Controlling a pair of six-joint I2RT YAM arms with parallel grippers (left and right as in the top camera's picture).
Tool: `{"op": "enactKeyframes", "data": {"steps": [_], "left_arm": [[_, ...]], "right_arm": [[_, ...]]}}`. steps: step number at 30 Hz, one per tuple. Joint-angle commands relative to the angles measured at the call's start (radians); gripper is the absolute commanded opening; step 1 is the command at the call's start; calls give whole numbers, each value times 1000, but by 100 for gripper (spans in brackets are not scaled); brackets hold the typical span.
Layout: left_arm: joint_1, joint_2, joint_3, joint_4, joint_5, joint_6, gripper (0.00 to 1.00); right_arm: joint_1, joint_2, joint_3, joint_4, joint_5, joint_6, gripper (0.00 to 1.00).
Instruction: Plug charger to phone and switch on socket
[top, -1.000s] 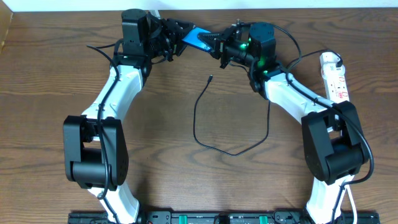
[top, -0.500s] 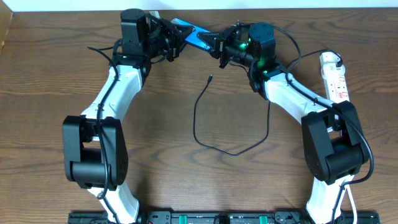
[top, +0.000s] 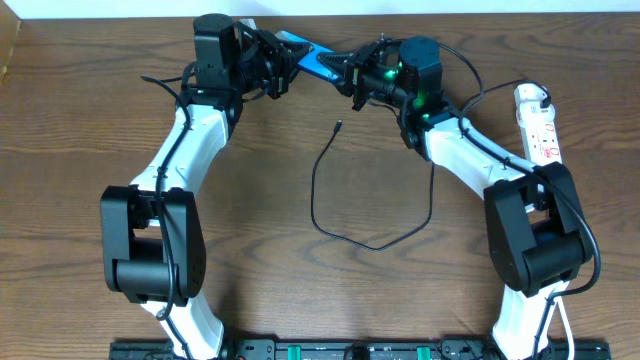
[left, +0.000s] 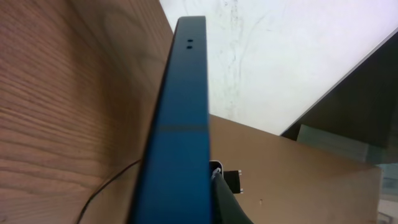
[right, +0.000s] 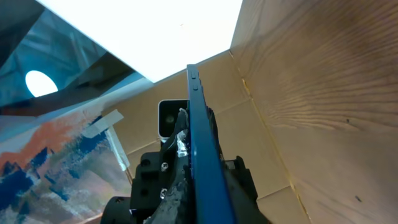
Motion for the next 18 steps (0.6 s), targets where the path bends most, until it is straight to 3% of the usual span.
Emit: {"op": "enactKeyframes", "data": {"steps": [1,8,13,18], "left_arm": [[-4,-18,6,2,13,55,7],[-3,-18,6,-7,14,171,7],[8,-18,6,-74,18,266,8],[43,-18,6,-172,54,373,7]], "right_arm": [[10,-6,19,9,-11,-36,19],[8,-6,19,-5,-11,-82,50],[-16,-6,19,-75,-11,-199,59],[-58,-6,19,-197,-12,-423,66]]}}
